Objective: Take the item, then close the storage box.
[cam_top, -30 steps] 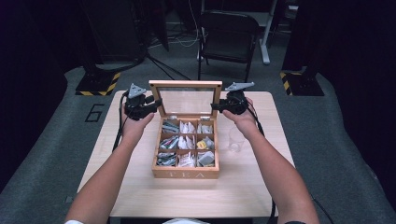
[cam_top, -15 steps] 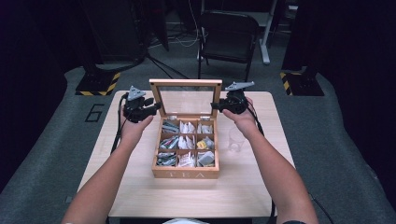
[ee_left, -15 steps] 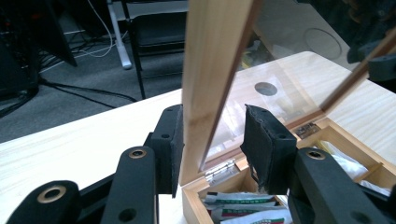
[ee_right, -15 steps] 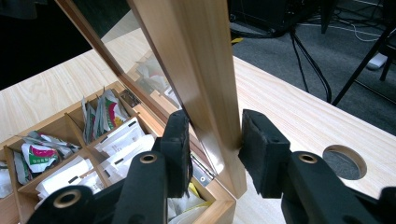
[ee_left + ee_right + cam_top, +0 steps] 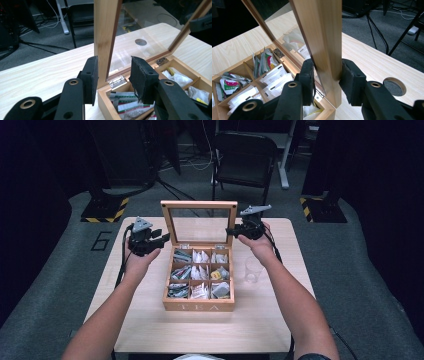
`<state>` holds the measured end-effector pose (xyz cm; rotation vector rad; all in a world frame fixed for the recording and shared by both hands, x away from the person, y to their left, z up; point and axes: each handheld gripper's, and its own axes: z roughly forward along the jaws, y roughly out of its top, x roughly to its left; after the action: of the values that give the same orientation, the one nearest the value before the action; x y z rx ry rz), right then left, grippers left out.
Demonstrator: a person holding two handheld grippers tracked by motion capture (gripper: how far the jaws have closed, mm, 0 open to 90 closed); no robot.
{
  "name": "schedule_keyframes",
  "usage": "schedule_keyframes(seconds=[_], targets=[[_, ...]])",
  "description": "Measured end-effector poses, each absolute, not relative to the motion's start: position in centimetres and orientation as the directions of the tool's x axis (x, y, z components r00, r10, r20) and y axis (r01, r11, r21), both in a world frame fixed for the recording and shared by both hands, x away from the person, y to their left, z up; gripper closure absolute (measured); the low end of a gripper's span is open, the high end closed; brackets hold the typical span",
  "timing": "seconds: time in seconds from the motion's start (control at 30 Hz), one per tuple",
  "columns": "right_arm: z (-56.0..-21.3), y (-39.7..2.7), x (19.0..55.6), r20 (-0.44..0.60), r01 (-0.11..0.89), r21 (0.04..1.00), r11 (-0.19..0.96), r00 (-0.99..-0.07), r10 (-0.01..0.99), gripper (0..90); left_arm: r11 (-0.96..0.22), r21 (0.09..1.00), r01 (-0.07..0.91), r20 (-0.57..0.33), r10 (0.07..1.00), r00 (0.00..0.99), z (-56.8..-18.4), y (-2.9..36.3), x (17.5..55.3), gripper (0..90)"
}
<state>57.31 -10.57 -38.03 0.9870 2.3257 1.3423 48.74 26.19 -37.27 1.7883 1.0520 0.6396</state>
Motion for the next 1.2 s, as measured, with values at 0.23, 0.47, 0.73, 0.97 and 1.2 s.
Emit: schedule_keyframes(seconds=[0.23,0.47,0.73,0.97,1.2], targets=[[-38.0,-10.6,57.7,0.099,0.428,0.841,0.332,-0.724,0.683,64.6,-0.197,0.9,0.389,-0.022,0.871,0.491,-37.5,26.8,48.2,58.1],[-38.1,-10.7,58.2,0.116,0.436,0.842,0.316,-0.72,0.684,65.1,-0.205,0.898,0.389,-0.016,0.869,0.494,-37.4,27.3,47.4,58.0],[-38.0,-10.5,58.7,0.113,0.446,0.832,0.33,-0.718,0.687,65.9,-0.215,0.904,0.37,-0.003,0.861,0.508,-37.2,27.1,46.7,57.9],[-38.0,-10.5,59.1,0.121,0.457,0.828,0.326,-0.712,0.691,66.3,-0.202,0.9,0.386,-0.02,0.866,0.5,-37.8,27.5,46.3,58.0],[-38.1,-10.6,59.4,0.117,0.451,0.831,0.326,-0.714,0.69,66.5,-0.184,0.897,0.402,-0.034,0.877,0.479,-38.3,28.0,45.7,57.7]])
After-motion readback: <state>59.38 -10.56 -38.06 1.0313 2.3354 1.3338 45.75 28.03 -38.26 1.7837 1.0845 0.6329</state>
